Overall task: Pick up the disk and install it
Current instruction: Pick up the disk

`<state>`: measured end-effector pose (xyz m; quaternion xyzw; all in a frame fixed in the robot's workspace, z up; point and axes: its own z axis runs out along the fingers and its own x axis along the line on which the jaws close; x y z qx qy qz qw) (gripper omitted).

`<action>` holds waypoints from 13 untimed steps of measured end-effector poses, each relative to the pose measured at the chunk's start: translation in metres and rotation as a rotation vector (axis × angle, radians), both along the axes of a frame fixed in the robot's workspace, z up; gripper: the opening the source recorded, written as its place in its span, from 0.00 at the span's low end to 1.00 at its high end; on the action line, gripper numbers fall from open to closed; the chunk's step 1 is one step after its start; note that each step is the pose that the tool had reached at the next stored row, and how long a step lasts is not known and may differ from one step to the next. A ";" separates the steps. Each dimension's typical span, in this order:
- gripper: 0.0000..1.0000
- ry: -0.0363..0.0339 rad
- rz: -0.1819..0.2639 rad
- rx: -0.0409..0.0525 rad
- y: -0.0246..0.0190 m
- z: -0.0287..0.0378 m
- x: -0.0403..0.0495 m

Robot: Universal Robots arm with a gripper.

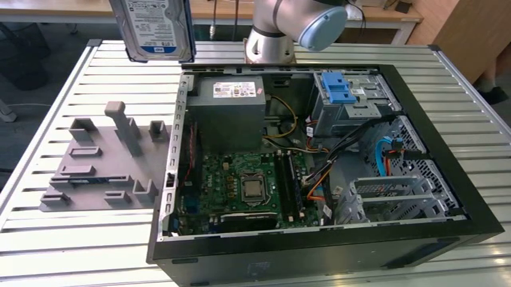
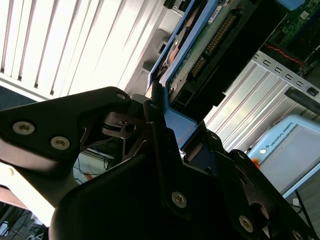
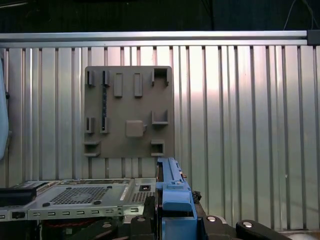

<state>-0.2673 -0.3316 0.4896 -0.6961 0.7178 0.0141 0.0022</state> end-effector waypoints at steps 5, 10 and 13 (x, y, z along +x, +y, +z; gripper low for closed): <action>0.36 0.0000 0.000 0.0000 0.0000 0.0000 0.0053; 0.36 0.0000 0.000 0.0000 0.0000 0.0000 0.0102; 0.36 0.0000 0.000 0.0000 0.0000 0.0000 0.0129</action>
